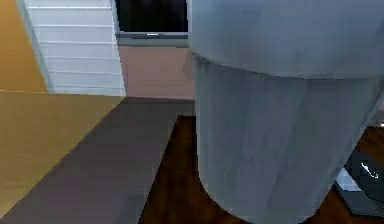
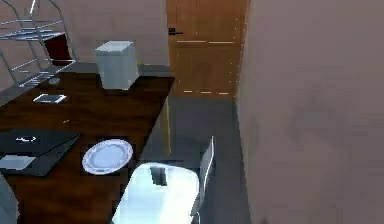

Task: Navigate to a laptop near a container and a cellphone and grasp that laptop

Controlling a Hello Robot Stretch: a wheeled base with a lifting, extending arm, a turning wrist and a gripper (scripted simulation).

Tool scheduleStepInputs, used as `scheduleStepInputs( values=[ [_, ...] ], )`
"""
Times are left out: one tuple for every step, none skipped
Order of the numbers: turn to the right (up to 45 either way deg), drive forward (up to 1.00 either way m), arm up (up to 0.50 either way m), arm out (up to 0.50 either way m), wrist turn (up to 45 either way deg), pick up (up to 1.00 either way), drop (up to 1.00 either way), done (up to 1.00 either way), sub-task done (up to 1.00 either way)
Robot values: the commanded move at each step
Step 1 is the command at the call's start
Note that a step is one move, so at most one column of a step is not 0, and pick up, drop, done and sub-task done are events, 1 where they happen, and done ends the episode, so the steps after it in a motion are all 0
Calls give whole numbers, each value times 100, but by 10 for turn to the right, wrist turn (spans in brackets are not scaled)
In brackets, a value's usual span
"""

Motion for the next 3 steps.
scheduleStepInputs(
  values=[
    [-450,0,0,0,0,0,0,0,0],
    [-360,0,0,0,0,0,0,0,0],
    [0,45,0,0,0,0,0,0,0]
  ],
)
